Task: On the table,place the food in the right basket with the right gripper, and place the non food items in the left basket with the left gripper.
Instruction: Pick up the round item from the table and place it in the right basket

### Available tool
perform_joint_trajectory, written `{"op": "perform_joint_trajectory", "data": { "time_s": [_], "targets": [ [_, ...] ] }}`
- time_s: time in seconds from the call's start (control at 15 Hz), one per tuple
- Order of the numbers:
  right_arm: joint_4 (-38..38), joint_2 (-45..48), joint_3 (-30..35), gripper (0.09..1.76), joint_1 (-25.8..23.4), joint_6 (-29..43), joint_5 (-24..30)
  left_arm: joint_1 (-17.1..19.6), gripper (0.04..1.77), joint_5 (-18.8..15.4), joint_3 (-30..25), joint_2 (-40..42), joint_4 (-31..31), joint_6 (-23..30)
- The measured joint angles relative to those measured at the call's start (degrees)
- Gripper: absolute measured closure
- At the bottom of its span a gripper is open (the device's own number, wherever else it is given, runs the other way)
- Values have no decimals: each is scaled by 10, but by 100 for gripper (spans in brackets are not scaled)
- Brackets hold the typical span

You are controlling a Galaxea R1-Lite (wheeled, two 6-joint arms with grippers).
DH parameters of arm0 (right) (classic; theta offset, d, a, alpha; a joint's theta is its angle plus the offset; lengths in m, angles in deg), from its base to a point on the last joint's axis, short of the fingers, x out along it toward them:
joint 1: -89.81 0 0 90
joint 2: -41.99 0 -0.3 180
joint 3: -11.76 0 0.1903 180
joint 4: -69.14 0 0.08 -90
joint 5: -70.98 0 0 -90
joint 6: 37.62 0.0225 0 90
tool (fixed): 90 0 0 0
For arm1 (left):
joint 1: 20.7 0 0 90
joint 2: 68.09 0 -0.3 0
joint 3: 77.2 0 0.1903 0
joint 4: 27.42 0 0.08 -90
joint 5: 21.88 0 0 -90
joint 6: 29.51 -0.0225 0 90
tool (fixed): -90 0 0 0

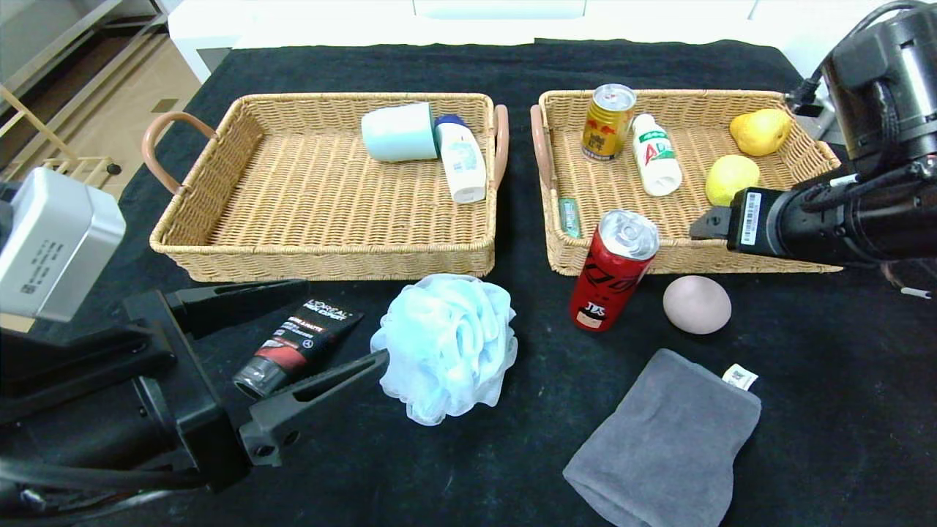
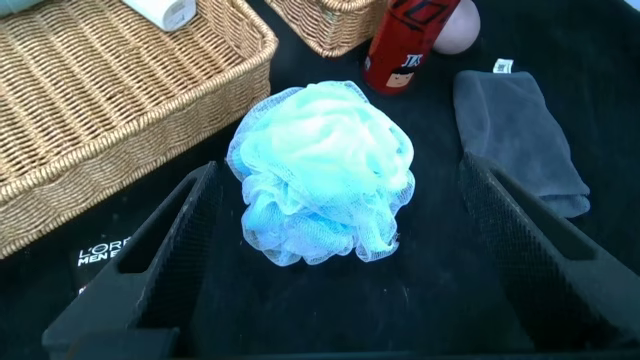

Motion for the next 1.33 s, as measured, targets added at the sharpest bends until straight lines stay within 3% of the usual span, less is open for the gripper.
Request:
{"op": "perform_joint_trajectory", "data": {
  "time_s": [0.33,0.87,1.33],
  "targets": [
    [6,10,76,15,27,29,-3,0,9,0,0,0,-1,0],
    [107,-23,133,15,30,42,-2,0,9,0,-1,0,-1,0],
    [110,-45,143,15,27,42,-3,0,9,0,-1,0,-1,0]
  ]
}}
